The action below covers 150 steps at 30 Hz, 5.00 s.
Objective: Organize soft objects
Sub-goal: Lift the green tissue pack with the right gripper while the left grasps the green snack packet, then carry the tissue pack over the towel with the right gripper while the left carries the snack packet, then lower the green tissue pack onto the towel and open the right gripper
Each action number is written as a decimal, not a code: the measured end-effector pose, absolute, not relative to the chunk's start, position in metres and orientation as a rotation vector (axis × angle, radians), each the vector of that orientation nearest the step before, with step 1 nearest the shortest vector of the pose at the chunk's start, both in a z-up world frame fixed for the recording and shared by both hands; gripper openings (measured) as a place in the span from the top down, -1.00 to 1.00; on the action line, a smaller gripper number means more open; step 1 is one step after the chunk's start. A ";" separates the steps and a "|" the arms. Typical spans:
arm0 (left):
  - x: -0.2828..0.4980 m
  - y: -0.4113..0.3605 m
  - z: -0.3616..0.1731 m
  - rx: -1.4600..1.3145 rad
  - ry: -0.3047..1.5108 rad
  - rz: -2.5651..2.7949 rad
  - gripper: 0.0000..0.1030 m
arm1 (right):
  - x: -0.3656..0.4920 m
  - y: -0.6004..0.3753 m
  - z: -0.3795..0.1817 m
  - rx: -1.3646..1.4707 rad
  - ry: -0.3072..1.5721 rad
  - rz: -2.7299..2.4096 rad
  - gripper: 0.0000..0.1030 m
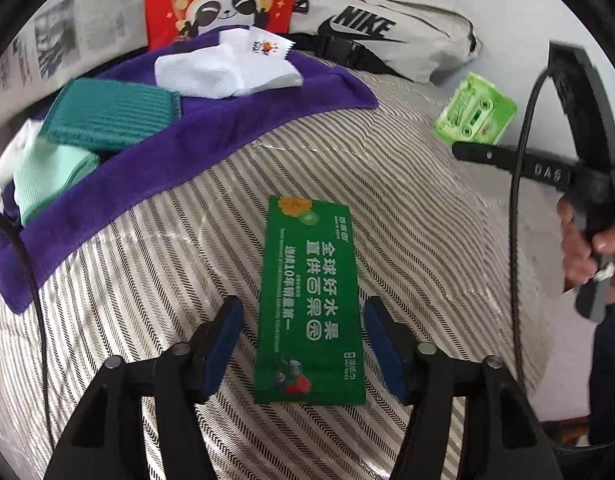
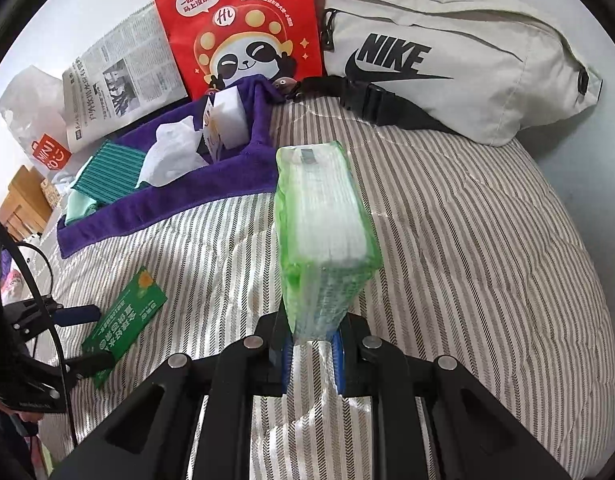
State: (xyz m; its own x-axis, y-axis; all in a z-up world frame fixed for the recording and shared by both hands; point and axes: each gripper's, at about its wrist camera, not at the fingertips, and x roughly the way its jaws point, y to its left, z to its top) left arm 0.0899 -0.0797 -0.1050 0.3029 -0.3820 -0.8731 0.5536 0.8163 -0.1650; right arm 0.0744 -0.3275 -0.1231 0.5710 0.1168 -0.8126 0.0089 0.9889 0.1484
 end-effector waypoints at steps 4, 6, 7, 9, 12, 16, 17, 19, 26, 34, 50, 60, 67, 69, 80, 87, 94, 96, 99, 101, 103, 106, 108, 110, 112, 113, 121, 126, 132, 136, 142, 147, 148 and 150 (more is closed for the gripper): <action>0.085 -0.095 -0.107 0.210 1.090 -0.599 -0.59 | 0.074 -0.326 -0.126 0.147 0.968 0.073 0.69; 0.080 -0.106 -0.110 0.299 1.064 -0.568 -0.65 | 0.073 -0.325 -0.126 0.149 0.966 0.080 0.69; 0.077 -0.110 -0.110 0.340 1.040 -0.558 -0.63 | 0.073 -0.325 -0.126 0.149 0.964 0.083 0.69; 0.081 -0.106 -0.110 0.303 1.056 -0.571 -0.51 | 0.073 -0.326 -0.125 0.150 0.961 0.081 0.69; 0.086 -0.098 -0.105 0.308 1.039 -0.569 -0.09 | 0.074 -0.330 -0.125 0.158 0.961 0.076 0.69; 0.088 -0.096 -0.103 0.329 1.035 -0.578 0.18 | 0.075 -0.332 -0.126 0.161 0.963 0.072 0.69; 0.088 -0.097 -0.104 0.330 1.033 -0.580 0.21 | 0.076 -0.331 -0.126 0.161 0.964 0.072 0.69; 0.088 -0.098 -0.104 0.330 1.033 -0.584 0.24 | 0.076 -0.329 -0.127 0.158 0.966 0.077 0.69; 0.092 -0.096 -0.103 0.304 1.050 -0.596 0.43 | 0.078 -0.323 -0.128 0.153 0.972 0.091 0.69; 0.098 -0.075 -0.101 0.201 1.077 -0.604 0.53 | 0.082 -0.319 -0.127 0.147 0.972 0.103 0.69; 0.097 -0.046 -0.083 0.115 1.034 -0.571 0.54 | 0.092 -0.279 -0.110 0.092 0.948 0.198 0.69; 0.109 -0.003 -0.056 0.026 0.977 -0.492 0.54 | 0.106 -0.246 -0.094 0.039 0.935 0.263 0.69; 0.127 0.011 -0.039 0.014 0.947 -0.459 0.54 | 0.118 -0.234 -0.087 0.037 0.929 0.287 0.69; 0.130 0.012 -0.035 0.020 0.936 -0.453 0.54 | 0.123 -0.229 -0.083 0.030 0.924 0.293 0.69; 0.169 0.015 -0.027 -0.022 0.922 -0.432 0.54 | 0.171 -0.206 -0.068 0.024 0.918 0.349 0.69; 0.196 0.014 -0.033 -0.037 0.938 -0.414 0.54 | 0.202 -0.196 -0.080 0.007 0.952 0.367 0.69; 0.223 0.013 -0.040 -0.040 0.956 -0.398 0.54 | 0.223 -0.186 -0.096 -0.022 0.994 0.396 0.69; 0.229 0.014 -0.041 -0.043 0.959 -0.398 0.53 | 0.228 -0.181 -0.101 -0.037 1.010 0.404 0.69; 0.235 0.014 -0.041 -0.042 0.961 -0.396 0.53 | 0.238 -0.175 -0.113 -0.049 1.046 0.425 0.69; 0.238 0.014 -0.041 -0.044 0.963 -0.397 0.53 | 0.244 -0.174 -0.121 -0.041 1.070 0.430 0.69; 0.240 0.014 -0.042 -0.045 0.964 -0.400 0.53 | 0.247 -0.168 -0.126 -0.060 1.091 0.450 0.69; 0.244 0.011 -0.042 -0.043 0.964 -0.406 0.53 | 0.249 -0.162 -0.135 -0.096 1.104 0.447 0.69; 0.247 0.010 -0.043 -0.044 0.966 -0.411 0.53 | 0.252 -0.160 -0.140 -0.102 1.117 0.448 0.69; 0.248 0.010 -0.044 -0.045 0.970 -0.414 0.53 | 0.255 -0.159 -0.144 -0.100 1.131 0.452 0.68; 0.249 0.009 -0.046 -0.048 0.972 -0.417 0.53 | 0.258 -0.160 -0.147 -0.092 1.139 0.455 0.67; 0.249 0.008 -0.046 -0.047 0.971 -0.420 0.53 | 0.258 -0.160 -0.148 -0.090 1.138 0.462 0.66; 0.252 0.002 -0.045 -0.037 0.969 -0.425 0.54 | 0.259 -0.154 -0.146 -0.125 1.152 0.485 0.29; 0.251 0.000 -0.050 -0.045 0.980 -0.437 0.53 | 0.254 -0.152 -0.138 -0.144 1.133 0.478 0.20; 0.251 -0.006 -0.052 -0.036 0.984 -0.449 0.53 | 0.249 -0.158 -0.128 -0.179 1.127 0.446 0.20; 0.251 -0.009 -0.054 -0.032 0.988 -0.456 0.53 | 0.246 -0.166 -0.121 -0.172 1.129 0.437 0.20; 0.250 -0.016 -0.057 -0.022 0.998 -0.464 0.53 | 0.239 -0.180 -0.114 -0.183 1.124 0.405 0.20; 0.250 -0.021 -0.056 -0.020 1.003 -0.474 0.53 | 0.231 -0.191 -0.107 -0.170 1.111 0.389 0.20; 0.250 -0.023 -0.057 -0.015 1.005 -0.478 0.53 | 0.230 -0.197 -0.105 -0.159 1.106 0.384 0.20; 0.251 -0.027 -0.058 -0.006 1.009 -0.480 0.53 | 0.228 -0.201 -0.102 -0.130 1.095 0.373 0.20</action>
State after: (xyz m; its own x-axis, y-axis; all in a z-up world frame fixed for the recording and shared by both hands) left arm 0.2509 -0.0272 -0.0582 0.4380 -0.3886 -0.8106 0.3834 0.8964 -0.2225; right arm 0.2275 -0.2010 -0.1025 0.4027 0.2308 -0.8858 -0.3582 0.9302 0.0795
